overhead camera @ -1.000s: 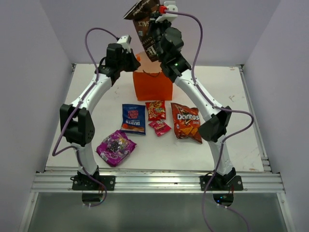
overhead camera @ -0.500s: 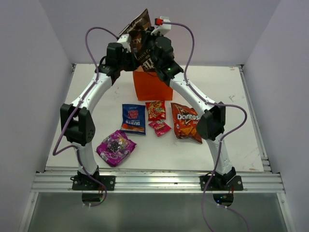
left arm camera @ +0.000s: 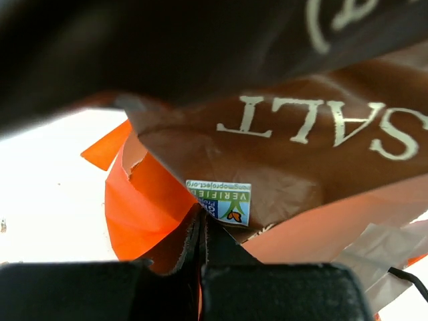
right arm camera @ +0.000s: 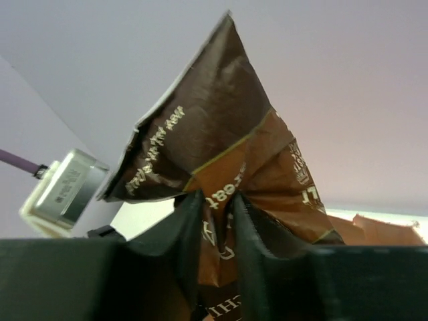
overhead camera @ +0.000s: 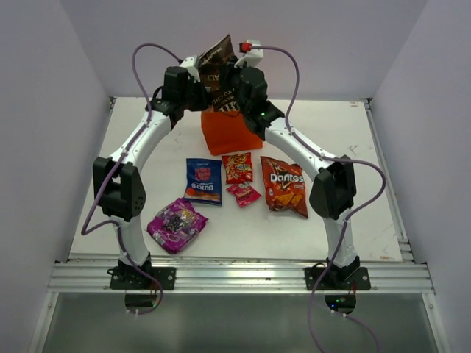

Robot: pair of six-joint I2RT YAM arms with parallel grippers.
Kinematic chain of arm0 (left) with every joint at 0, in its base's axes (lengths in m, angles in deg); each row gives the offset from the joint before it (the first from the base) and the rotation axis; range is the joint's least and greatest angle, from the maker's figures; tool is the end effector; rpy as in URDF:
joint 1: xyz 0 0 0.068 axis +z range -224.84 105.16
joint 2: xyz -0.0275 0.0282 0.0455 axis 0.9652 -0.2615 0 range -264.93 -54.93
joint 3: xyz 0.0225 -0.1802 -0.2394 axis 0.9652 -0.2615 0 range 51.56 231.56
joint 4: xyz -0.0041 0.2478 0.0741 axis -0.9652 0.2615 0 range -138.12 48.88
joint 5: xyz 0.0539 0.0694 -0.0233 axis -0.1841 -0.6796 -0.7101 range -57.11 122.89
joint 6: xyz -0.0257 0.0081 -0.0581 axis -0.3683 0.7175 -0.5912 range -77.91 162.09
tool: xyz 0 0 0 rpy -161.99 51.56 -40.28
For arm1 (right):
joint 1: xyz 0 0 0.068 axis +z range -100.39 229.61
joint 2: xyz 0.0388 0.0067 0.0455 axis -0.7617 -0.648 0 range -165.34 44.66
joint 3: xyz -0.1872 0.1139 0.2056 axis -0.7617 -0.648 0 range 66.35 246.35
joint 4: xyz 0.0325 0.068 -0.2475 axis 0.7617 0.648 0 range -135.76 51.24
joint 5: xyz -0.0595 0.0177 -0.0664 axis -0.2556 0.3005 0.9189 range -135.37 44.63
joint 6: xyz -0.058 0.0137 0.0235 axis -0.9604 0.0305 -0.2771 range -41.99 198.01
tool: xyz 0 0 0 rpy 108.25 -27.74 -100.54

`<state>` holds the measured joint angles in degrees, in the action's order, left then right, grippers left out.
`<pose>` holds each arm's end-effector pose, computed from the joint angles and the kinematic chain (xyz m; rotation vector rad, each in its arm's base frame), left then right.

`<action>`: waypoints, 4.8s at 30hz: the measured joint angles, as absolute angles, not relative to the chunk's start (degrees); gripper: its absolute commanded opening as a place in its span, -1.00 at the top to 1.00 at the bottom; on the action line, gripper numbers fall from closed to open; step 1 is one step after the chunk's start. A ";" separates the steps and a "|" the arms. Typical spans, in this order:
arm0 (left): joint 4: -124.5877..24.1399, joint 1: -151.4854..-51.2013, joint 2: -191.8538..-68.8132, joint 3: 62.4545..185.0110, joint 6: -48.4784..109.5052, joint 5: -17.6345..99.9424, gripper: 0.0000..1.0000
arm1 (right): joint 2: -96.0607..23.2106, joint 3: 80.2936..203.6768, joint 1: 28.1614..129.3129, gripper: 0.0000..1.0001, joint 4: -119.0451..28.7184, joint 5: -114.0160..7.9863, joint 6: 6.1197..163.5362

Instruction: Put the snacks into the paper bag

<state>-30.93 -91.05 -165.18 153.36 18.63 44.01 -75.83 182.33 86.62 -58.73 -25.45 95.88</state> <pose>0.4583 -0.1433 0.3586 -0.0046 2.0676 -0.6294 0.4364 0.3079 0.4241 0.0494 1.4534 0.5393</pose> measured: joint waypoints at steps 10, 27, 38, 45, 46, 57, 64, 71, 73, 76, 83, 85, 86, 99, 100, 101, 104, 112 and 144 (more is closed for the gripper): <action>-31.21 -91.05 -165.18 153.67 18.59 41.21 1.00 | -64.71 179.67 86.73 -0.19 -56.11 -28.23 90.70; -33.97 -91.03 -163.33 151.02 18.50 36.86 1.00 | -28.86 131.12 86.78 -0.22 -42.38 -23.11 88.25; -33.81 -91.05 -163.35 151.81 22.17 32.66 1.00 | -35.07 118.34 86.78 -0.17 -37.79 -24.58 93.70; -33.88 -91.07 -163.35 152.07 23.48 32.18 1.00 | -49.56 120.15 87.35 -0.08 -39.82 -27.11 96.58; -33.88 -91.12 -163.35 152.07 23.50 32.18 1.00 | -51.24 120.61 87.56 -0.08 -39.72 -26.94 96.82; -34.32 -91.86 -163.35 151.94 23.66 32.29 1.00 | -58.94 127.45 91.35 1.00 -34.86 -17.47 99.73; -35.19 -91.88 -163.33 151.15 23.66 32.77 1.00 | -57.38 127.45 91.32 1.00 -30.58 -14.41 100.38; -35.59 -91.88 -162.32 149.84 23.66 34.02 1.00 | -44.16 139.45 91.11 1.00 -21.79 -10.00 93.91; -35.89 -91.88 -161.62 148.97 23.66 34.19 1.00 | -44.20 149.57 91.06 1.00 -22.49 -8.49 90.53; -36.22 -91.90 -160.62 147.81 23.63 34.41 1.00 | -47.20 164.63 91.06 1.00 -26.73 -6.57 85.04; -36.83 -92.27 -160.11 146.83 23.61 35.15 1.00 | -69.54 204.10 90.47 1.00 -34.36 -5.08 74.22; -36.92 -92.56 -160.11 146.78 23.61 35.33 1.00 | -74.37 209.46 90.19 1.00 -36.26 -5.45 72.78; -36.94 -92.71 -160.11 146.78 23.61 35.50 1.00 | -76.40 211.65 89.99 1.00 -37.09 -5.61 72.32; -36.94 -93.74 -160.11 146.78 23.63 36.12 1.00 | -82.69 216.48 83.98 1.00 -45.73 -11.20 77.94; -36.94 -93.74 -160.11 146.78 23.63 36.12 1.00 | -82.54 215.73 83.74 1.00 -45.90 -11.70 78.61; -36.94 -93.74 -160.11 146.78 23.63 36.12 1.00 | -82.06 213.94 83.65 1.00 -46.38 -12.18 79.31; -36.94 -93.74 -160.11 146.78 23.63 36.12 1.00 | -79.85 205.68 83.81 1.00 -46.60 -13.69 81.02; -36.96 -93.74 -160.11 146.78 23.63 36.12 1.00 | -80.57 194.55 84.59 1.00 -43.52 -16.51 82.44; -36.90 -93.83 -158.85 145.80 23.66 36.05 1.00 | -77.14 180.72 93.40 0.89 -42.49 -8.88 75.40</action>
<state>-36.90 -93.83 -158.85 145.80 23.66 36.05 -77.14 180.72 93.40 -42.49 -8.88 75.40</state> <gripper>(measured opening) 0.007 0.010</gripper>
